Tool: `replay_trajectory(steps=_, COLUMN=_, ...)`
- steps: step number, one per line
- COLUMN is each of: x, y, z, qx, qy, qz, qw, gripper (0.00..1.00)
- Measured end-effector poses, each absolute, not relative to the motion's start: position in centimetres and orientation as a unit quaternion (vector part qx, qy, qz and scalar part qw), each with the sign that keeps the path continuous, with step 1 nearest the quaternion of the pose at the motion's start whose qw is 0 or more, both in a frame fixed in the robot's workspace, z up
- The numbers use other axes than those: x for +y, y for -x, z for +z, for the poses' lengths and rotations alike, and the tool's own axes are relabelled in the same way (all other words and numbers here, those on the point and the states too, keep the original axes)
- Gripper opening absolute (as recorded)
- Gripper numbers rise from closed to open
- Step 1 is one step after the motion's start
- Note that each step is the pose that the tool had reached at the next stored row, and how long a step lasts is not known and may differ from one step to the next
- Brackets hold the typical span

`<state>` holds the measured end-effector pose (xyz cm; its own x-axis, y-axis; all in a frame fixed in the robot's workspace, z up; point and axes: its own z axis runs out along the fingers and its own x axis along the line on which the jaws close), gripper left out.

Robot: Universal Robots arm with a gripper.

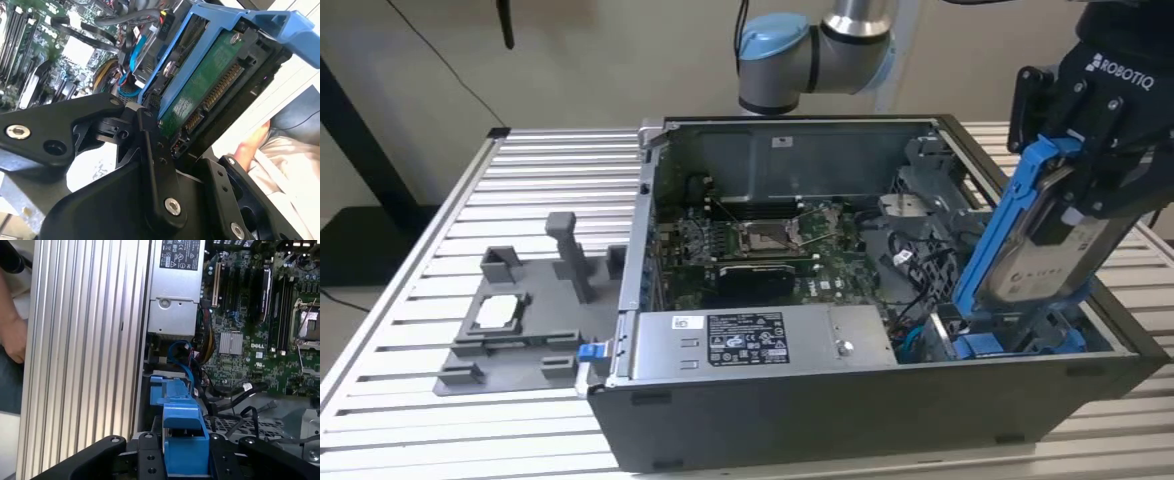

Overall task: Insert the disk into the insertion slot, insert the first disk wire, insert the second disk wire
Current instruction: 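Insert the disk into the insertion slot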

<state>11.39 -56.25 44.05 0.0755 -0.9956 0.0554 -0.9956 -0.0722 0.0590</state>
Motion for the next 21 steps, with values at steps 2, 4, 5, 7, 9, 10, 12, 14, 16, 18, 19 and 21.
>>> replay_trajectory(steps=2, x=-56.3, y=-11.4, z=43.7, qx=-0.680, qy=-0.732, qz=0.000, qw=0.041, gripper=0.33)
replay_trajectory(steps=4, x=-56.3, y=-11.4, z=43.3, qx=-0.681, qy=-0.731, qz=0.000, qw=0.040, gripper=0.33)
replay_trajectory(steps=5, x=-56.3, y=-11.4, z=43.2, qx=-0.683, qy=-0.729, qz=0.000, qw=0.040, gripper=0.33)
replay_trajectory(steps=7, x=-56.3, y=-11.4, z=42.9, qx=-0.687, qy=-0.725, qz=-0.001, qw=0.040, gripper=0.33)
replay_trajectory(steps=9, x=-56.3, y=-11.4, z=42.7, qx=-0.691, qy=-0.722, qz=-0.002, qw=0.038, gripper=0.33)
replay_trajectory(steps=10, x=-56.3, y=-11.4, z=42.6, qx=-0.692, qy=-0.721, qz=-0.003, qw=0.038, gripper=0.33)
replay_trajectory(steps=12, x=-56.3, y=-11.4, z=42.5, qx=-0.692, qy=-0.721, qz=-0.004, qw=0.037, gripper=0.33)
replay_trajectory(steps=14, x=-56.3, y=-11.5, z=42.2, qx=-0.692, qy=-0.721, qz=-0.004, qw=0.037, gripper=0.33)
replay_trajectory(steps=16, x=-56.3, y=-11.6, z=41.9, qx=-0.692, qy=-0.721, qz=-0.004, qw=0.036, gripper=0.33)
replay_trajectory(steps=18, x=-56.3, y=-11.7, z=41.6, qx=-0.692, qy=-0.721, qz=-0.004, qw=0.036, gripper=0.33)
replay_trajectory(steps=19, x=-56.3, y=-11.8, z=41.4, qx=-0.692, qy=-0.721, qz=-0.005, qw=0.036, gripper=0.33)
replay_trajectory(steps=21, x=-56.3, y=-11.8, z=41.2, qx=-0.693, qy=-0.720, qz=-0.006, qw=0.035, gripper=0.33)
